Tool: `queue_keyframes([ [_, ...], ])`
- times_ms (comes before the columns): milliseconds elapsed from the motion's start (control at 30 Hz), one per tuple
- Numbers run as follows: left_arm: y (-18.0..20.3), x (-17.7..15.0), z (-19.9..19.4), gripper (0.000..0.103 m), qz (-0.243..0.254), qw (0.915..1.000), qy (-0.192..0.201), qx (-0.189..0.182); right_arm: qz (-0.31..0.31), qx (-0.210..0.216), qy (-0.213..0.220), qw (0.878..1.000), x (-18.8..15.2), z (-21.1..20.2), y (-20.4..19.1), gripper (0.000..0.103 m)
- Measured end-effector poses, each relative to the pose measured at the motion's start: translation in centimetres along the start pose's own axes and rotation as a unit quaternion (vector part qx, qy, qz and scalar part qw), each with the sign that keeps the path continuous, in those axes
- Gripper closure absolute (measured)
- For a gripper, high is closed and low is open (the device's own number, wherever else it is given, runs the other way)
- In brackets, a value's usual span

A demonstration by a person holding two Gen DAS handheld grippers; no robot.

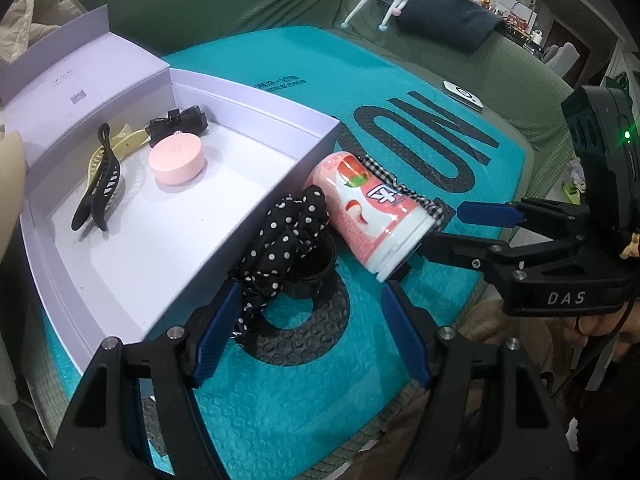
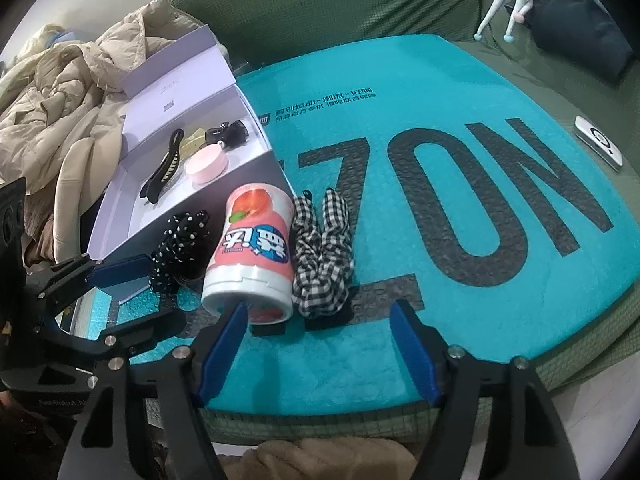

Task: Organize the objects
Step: 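Move the left tool to the polka-dot scrunchie while the right tool approaches the gingham scrunchie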

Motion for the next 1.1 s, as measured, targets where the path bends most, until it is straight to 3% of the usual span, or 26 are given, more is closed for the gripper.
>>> queue_keyframes([
  [133, 0.4, 0.3, 0.3, 0.035, 0.007, 1.0, 0.002, -0.007, 0.007, -0.006, -0.001, 1.0, 0.1, 0.2, 1.0, 0.041],
  [367, 1.2, 0.9, 1.1, 0.035, 0.017, 0.9995, 0.002, -0.028, 0.017, 0.001, 0.0, 1.0, 0.1, 0.1, 1.6, 0.045],
  [600, 2.5, 1.3, 0.8, 0.035, -0.001, 0.9954, 0.005, -0.095, 0.032, 0.003, 0.012, 0.999, 0.6, -0.4, 2.3, 0.045],
  [900, 1.0, 1.6, -0.1, 0.035, 0.01, 0.9996, 0.021, -0.016, 0.05, -0.005, 0.024, 0.998, 1.9, -0.7, 3.9, 0.045],
  [1100, 1.3, 1.5, 1.5, 0.035, 0.014, 0.9996, 0.0, -0.026, 0.053, -0.004, 0.036, 0.998, 3.2, -0.7, 4.2, 0.045],
])
Point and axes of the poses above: each gripper's, at about its wrist camera, not at the fingertips, and z roughly the way its jaws point, y to its right, x to its top, the point moved 8 cm from there along z, roughly the way its jaws point, and after that the axes turned 13 degrees about z, right-handed, at the moved point
